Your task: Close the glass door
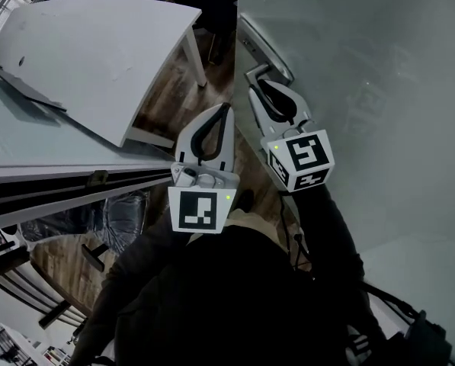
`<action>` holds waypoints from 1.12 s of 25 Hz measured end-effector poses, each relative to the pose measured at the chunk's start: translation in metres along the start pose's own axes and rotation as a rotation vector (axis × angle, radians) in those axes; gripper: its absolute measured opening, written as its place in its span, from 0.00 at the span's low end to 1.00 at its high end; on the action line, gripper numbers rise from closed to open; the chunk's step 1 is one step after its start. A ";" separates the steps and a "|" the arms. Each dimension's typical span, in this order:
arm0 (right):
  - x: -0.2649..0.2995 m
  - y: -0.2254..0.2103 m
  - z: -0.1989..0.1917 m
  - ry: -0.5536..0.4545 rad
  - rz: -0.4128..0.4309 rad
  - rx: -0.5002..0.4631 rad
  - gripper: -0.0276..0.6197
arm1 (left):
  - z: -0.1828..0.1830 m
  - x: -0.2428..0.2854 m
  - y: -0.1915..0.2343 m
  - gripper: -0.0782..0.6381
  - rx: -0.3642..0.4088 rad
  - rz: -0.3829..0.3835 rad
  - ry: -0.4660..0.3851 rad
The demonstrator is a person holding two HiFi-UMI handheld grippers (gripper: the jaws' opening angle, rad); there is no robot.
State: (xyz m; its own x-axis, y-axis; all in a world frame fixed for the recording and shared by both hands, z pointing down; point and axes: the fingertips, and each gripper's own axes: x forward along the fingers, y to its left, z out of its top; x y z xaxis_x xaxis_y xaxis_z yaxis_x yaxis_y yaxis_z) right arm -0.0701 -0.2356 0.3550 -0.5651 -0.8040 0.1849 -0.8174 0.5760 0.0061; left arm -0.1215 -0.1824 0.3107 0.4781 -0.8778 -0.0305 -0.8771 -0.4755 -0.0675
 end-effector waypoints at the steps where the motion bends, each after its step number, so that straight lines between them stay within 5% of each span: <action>1: 0.000 0.008 0.000 -0.003 0.005 -0.001 0.14 | 0.000 -0.006 0.005 0.10 0.002 0.000 -0.001; 14: -0.011 0.103 -0.003 -0.001 0.095 0.005 0.14 | 0.008 -0.073 0.035 0.10 0.028 -0.003 -0.014; 28: -0.027 0.176 -0.009 0.008 0.254 -0.012 0.14 | -0.003 -0.149 0.055 0.10 0.015 0.194 0.031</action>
State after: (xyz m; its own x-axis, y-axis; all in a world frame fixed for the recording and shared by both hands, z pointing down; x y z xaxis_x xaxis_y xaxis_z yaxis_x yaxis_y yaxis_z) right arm -0.1975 -0.1113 0.3601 -0.7513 -0.6322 0.1894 -0.6479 0.7611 -0.0298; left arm -0.2409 -0.0782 0.3141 0.2980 -0.9545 -0.0134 -0.9520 -0.2961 -0.0782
